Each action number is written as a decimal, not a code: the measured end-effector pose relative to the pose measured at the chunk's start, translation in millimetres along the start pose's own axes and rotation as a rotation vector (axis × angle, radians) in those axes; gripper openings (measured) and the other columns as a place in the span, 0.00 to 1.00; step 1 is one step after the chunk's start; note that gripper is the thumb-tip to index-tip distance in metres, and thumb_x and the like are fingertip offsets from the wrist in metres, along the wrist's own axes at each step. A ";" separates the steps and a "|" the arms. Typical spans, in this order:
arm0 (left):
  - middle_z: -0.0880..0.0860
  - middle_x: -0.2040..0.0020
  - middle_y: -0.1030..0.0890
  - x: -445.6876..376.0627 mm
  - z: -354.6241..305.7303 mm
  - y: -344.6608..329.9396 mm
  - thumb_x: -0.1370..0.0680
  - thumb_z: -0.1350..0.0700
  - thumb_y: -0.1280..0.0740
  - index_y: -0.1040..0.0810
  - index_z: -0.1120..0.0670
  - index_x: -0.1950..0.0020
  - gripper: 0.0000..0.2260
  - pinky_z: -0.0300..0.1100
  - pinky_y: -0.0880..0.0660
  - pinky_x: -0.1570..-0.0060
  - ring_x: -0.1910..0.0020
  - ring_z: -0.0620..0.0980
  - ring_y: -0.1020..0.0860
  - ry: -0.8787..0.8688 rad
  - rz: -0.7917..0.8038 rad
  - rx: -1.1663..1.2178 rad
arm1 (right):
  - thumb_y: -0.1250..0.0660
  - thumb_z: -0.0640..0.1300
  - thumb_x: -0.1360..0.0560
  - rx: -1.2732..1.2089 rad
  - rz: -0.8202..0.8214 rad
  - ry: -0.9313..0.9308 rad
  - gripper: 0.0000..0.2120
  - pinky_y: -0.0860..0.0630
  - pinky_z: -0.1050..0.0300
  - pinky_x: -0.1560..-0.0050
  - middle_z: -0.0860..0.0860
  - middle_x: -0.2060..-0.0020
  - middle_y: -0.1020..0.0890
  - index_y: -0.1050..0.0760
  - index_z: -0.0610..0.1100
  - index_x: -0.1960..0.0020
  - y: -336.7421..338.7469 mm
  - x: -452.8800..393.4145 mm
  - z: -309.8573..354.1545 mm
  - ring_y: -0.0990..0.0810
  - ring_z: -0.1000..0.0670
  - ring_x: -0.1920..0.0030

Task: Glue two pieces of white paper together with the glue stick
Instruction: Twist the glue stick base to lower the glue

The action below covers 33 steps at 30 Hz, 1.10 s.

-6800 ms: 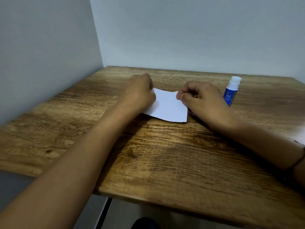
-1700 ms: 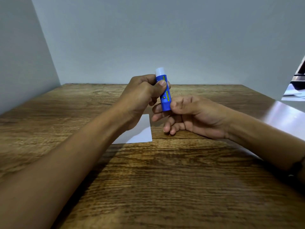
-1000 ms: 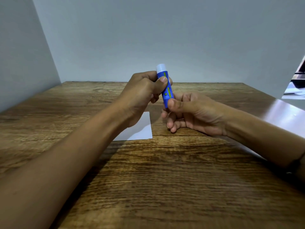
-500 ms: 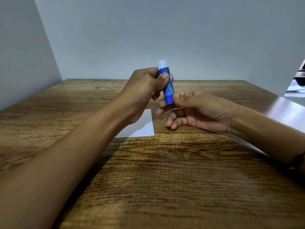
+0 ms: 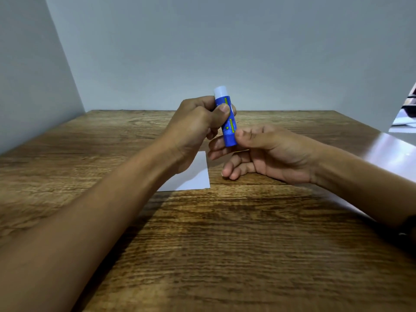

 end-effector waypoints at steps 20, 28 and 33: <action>0.52 0.67 0.26 1.5 -1.6 -0.9 0.23 0.62 0.41 0.24 0.55 0.63 0.11 0.40 0.38 0.65 0.63 0.52 0.34 0.001 -0.015 0.026 | 0.32 0.43 0.36 0.032 -0.096 0.013 0.11 0.20 0.58 0.63 0.48 0.66 0.18 0.26 0.38 0.56 -1.5 -0.7 -0.7 0.19 0.51 0.68; 0.48 0.73 0.25 2.8 -0.7 -1.8 0.23 0.62 0.41 0.23 0.55 0.63 0.11 0.38 0.38 0.69 0.70 0.48 0.34 0.005 -0.007 0.016 | 0.35 0.43 0.32 -0.007 -0.034 0.022 0.10 0.19 0.57 0.58 0.45 0.60 0.16 0.22 0.38 0.55 -1.0 1.0 -1.1 0.17 0.50 0.64; 0.51 0.68 0.26 2.3 -2.1 -1.9 0.23 0.62 0.41 0.24 0.55 0.63 0.11 0.38 0.38 0.68 0.68 0.48 0.34 0.001 -0.020 0.033 | 0.29 0.45 0.37 0.017 -0.109 0.008 0.13 0.20 0.56 0.62 0.44 0.62 0.21 0.25 0.39 0.55 -1.6 -1.4 -1.4 0.20 0.51 0.68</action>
Point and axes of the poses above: each hand's wrist, its own x-axis away from the middle knuckle, its own y-axis out of the back of the hand, z = x × y, the point moved 2 cm from there along -x, towards the middle knuckle
